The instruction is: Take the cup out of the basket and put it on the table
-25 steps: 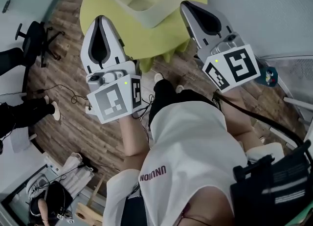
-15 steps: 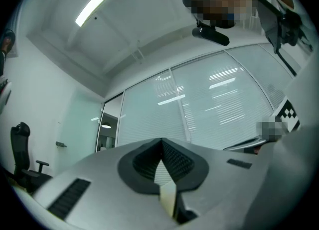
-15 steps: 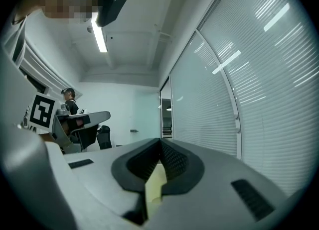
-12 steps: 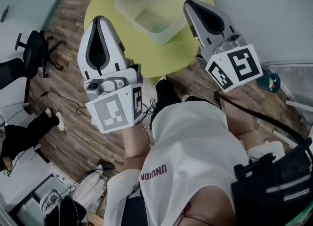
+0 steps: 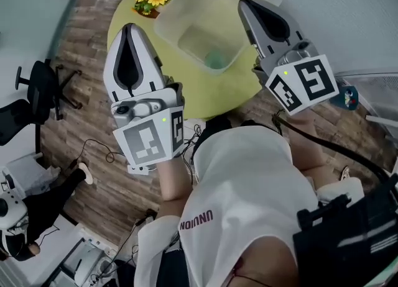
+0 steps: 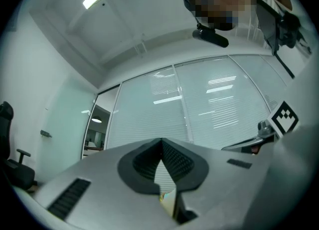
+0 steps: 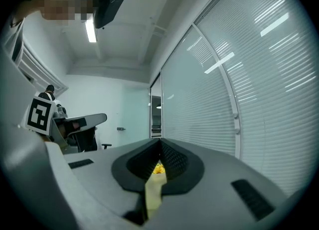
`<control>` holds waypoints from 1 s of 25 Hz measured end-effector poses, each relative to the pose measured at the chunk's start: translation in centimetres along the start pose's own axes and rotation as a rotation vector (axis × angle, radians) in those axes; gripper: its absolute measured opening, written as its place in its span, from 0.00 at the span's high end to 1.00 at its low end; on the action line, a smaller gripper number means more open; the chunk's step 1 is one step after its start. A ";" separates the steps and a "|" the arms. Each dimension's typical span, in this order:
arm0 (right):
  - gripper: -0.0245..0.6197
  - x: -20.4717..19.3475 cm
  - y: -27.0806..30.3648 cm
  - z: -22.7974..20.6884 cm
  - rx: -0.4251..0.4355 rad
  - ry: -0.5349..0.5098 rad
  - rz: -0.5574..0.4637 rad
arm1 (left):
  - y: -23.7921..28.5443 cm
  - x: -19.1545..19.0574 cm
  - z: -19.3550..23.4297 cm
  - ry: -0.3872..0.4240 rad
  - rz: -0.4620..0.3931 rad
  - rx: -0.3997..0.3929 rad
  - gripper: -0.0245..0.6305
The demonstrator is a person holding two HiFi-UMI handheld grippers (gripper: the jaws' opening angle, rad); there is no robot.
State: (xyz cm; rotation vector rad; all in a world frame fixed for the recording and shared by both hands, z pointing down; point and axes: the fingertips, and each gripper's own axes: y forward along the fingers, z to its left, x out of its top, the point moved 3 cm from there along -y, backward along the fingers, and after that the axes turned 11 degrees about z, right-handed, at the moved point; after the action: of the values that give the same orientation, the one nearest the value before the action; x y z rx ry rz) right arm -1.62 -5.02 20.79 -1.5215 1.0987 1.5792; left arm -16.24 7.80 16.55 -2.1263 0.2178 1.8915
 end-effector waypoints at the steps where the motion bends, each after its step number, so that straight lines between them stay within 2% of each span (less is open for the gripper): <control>1: 0.93 0.0 0.5 -0.2 -0.010 -0.001 0.001 | 0.5 -0.2 0.2 0.001 0.000 -0.013 0.94; 9: 0.93 -0.7 4.2 -0.5 -0.067 0.000 0.025 | 3.8 -1.8 2.2 -0.007 0.001 -0.105 0.94; 13: 0.93 -0.8 4.8 -1.0 -0.083 0.001 0.042 | 5.3 -2.4 1.8 0.004 0.016 -0.165 0.94; 18: 0.93 -1.2 5.3 -1.4 -0.100 0.000 0.065 | 7.1 -3.9 1.6 -0.077 0.060 -0.263 0.94; 23: 0.93 -0.9 5.3 -2.3 -0.097 0.003 0.065 | 8.7 -5.0 0.7 -0.049 0.091 -0.259 0.94; 25: 0.93 -0.9 5.4 -2.7 -0.094 0.006 0.065 | 9.2 -5.2 0.1 -0.060 0.082 -0.285 0.94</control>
State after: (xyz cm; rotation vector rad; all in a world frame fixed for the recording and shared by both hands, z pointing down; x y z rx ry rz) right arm -5.25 -9.62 22.40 -1.5673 1.1013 1.6921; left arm -19.78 -1.29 20.68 -2.2647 0.0229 2.1413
